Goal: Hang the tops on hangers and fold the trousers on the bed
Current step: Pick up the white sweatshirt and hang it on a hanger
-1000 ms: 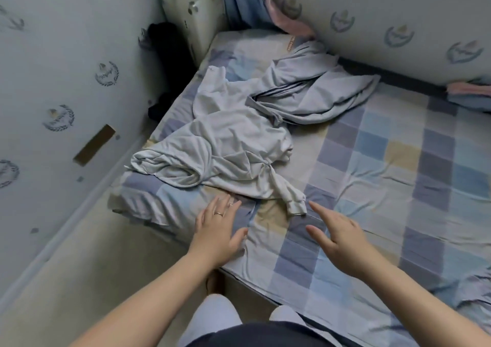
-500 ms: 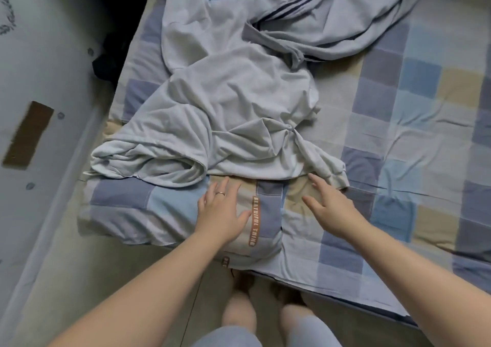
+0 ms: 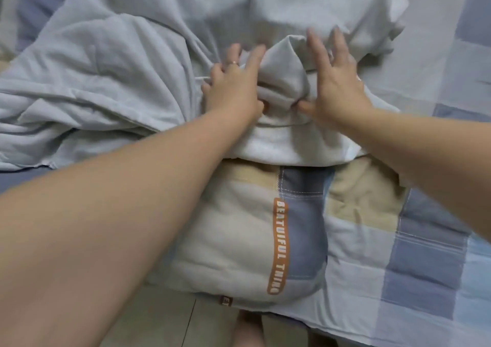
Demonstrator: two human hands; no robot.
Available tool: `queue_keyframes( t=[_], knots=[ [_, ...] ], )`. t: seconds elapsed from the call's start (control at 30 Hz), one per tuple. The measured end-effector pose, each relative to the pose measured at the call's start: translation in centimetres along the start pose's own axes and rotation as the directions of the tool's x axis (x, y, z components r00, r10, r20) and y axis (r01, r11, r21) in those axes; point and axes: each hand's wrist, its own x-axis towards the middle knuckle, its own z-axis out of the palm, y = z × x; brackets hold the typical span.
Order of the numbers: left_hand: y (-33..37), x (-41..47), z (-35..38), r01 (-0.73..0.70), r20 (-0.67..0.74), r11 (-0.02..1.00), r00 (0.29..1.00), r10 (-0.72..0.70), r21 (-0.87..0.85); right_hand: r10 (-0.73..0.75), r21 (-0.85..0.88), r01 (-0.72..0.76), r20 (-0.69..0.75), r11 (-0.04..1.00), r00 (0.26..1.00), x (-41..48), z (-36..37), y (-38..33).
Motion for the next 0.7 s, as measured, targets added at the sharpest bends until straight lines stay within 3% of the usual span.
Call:
queue_keyframes(
  t=[0.07, 0.2, 0.47, 0.6, 0.7],
  knots=[
    [-0.1, 1.5, 0.0, -0.002, -0.031, 1.000, 1.000, 0.001, -0.018, -0.028, 0.000, 0.028, 0.084, 1.000, 0.996, 2.2, 0.0, -0.1],
    [0.3, -0.6, 0.8, 0.046, 0.154, 0.999, 0.987, -0.049, 0.022, -0.041, 0.080, 0.033, 0.109, 0.996, 0.993, 0.9, -0.3, -0.7],
    [2.0, -15.7, 2.3, 0.053, 0.318, 0.991, 0.948, -0.012, -0.121, -0.012, 0.153, -0.026, 0.238, 0.988, 0.971, -13.1, -2.3, 0.5],
    [3.8, -23.1, 3.1, 0.058, 0.483, 0.994, 0.875, -0.007, -0.091, 0.047, 0.124, -0.106, 0.402, 0.987, 0.914, -21.9, -2.9, 1.8],
    [5.7, -26.7, 3.3, 0.012, 0.550, 0.995, 0.834, 0.042, -0.095, 0.090, 0.110, -0.151, 0.432, 0.982, 0.897, -27.5, -3.2, 3.4]
  ],
)
